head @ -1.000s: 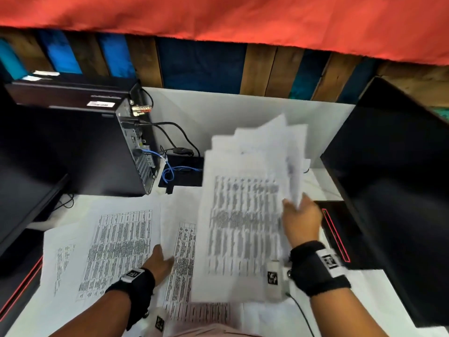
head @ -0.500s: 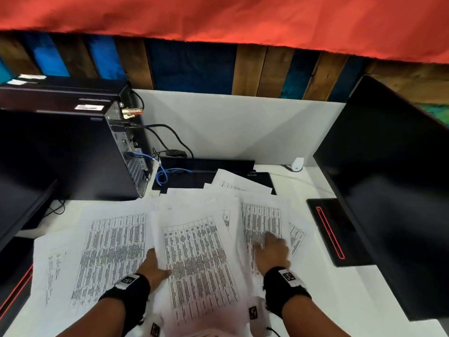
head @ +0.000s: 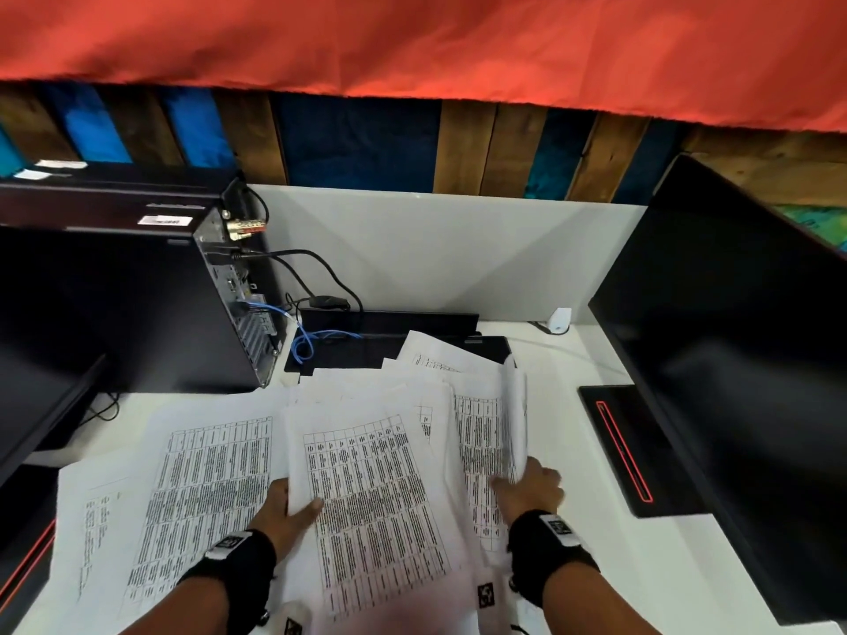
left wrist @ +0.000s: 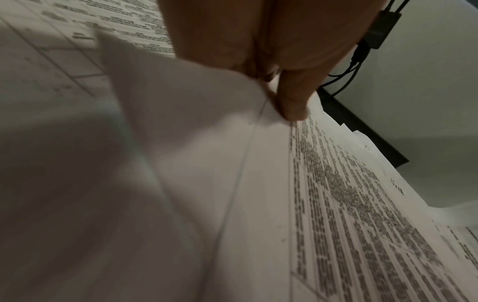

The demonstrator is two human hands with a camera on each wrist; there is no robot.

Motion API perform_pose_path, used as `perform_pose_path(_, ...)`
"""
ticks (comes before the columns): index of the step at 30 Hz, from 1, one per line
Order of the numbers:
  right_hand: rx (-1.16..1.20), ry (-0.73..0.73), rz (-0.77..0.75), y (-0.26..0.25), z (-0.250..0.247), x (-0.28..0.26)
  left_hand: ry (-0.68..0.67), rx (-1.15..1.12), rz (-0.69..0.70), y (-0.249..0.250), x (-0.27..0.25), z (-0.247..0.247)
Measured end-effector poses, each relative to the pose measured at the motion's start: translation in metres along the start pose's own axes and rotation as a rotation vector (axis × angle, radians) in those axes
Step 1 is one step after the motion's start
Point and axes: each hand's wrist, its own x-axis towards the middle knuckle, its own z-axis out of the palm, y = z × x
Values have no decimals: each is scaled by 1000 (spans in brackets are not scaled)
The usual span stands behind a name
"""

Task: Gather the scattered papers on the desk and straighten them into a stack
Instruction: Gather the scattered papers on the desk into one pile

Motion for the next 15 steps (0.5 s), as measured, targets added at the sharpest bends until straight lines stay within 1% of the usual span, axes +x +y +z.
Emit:
perform_pose_path(1, -109, 53, 38, -2, 1, -2, -13, -12, -15, -1, 0, 0)
perform_pose_path(2, -115, 91, 70, -5, 0, -5, -27, -17, -30, -2, 1, -1)
perform_pose_path(3, -67, 113, 83, -7, 0, -7, -38, -12, -48, -5, 3, -1)
perform_pose_path(4, 9, 103, 67, -8, 0, -6, -47, -1, -56, -6, 4, -2)
perform_pose_path(6, 249, 10, 27, -11, -1, -4, -52, 12, -69, -7, 7, -3)
perform_pose_path(7, 349, -60, 33, -12, -1, -2, -54, 5, -74, -5, 6, -3)
perform_pose_path(8, 404, -117, 55, -14, -2, -1, -53, -1, -70, -4, 6, -3)
perform_pose_path(10, 366, -159, 86, -15, -6, -1, -62, 9, -56, -3, 5, -3)
perform_pose_path(12, 254, -92, 63, -14, -11, -1, -62, 27, -49, -4, 4, -3)
perform_pose_path(15, 219, 49, -44, -19, -33, -8, -62, 48, -58, -4, 6, -4)
